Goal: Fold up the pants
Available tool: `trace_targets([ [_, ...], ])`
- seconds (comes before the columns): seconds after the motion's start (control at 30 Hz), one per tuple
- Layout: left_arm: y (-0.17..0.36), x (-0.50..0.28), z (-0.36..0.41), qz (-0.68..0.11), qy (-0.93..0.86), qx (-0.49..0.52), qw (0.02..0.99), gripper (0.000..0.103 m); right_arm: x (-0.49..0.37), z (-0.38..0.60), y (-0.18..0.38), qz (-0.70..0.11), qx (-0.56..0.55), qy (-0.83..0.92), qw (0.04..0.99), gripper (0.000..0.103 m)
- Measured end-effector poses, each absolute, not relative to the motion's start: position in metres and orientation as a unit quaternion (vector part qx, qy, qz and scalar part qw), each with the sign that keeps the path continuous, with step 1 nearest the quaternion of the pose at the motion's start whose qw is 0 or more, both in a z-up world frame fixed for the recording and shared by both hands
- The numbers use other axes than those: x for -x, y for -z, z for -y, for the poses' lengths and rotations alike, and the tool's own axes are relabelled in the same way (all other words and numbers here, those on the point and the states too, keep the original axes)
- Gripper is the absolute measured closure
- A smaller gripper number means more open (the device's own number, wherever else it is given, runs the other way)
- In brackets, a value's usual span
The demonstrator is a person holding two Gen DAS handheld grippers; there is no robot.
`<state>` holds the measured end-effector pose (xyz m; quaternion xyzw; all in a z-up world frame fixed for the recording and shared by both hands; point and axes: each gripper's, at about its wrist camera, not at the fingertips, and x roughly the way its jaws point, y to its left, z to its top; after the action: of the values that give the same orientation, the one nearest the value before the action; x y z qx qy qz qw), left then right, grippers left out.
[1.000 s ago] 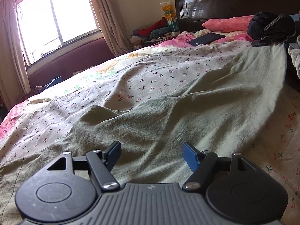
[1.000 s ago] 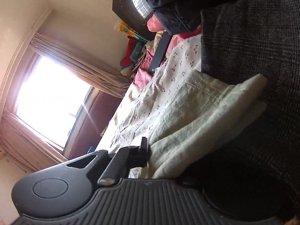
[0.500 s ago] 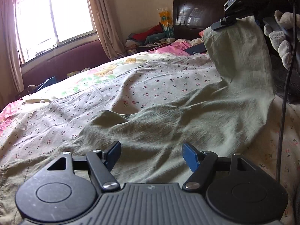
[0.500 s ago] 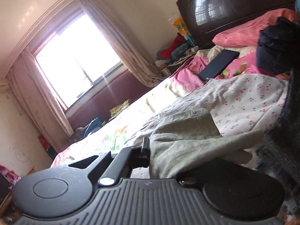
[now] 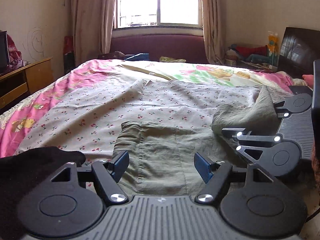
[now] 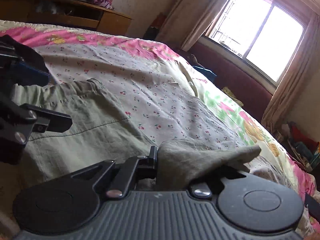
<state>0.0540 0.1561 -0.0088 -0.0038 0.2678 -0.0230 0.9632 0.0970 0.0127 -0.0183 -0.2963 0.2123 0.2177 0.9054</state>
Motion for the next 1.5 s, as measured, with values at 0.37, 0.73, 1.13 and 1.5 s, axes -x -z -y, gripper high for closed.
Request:
trace_targets([
  [0.37, 0.016, -0.036, -0.183, -0.268, 0.025, 0.031, 0.963, 0.019, -0.082, -0.042, 0.036, -0.213, 0.36, -0.227, 0.88, 0.077],
  [0.73, 0.022, -0.029, -0.189, -0.273, 0.031, 0.04, 0.961, 0.019, -0.11, -0.032, 0.01, -0.297, 0.17, -0.219, 0.914, 0.101],
  [1.13, 0.024, -0.015, -0.205, -0.278, 0.027, 0.051, 0.959, 0.019, -0.113, -0.107, -0.003, -0.264, 0.158, -0.284, 0.908, 0.094],
  [1.5, 0.021, -0.007, -0.204, -0.276, 0.03, 0.044, 0.96, 0.019, -0.096, -0.114, 0.004, -0.281, 0.154, -0.34, 0.884, 0.089],
])
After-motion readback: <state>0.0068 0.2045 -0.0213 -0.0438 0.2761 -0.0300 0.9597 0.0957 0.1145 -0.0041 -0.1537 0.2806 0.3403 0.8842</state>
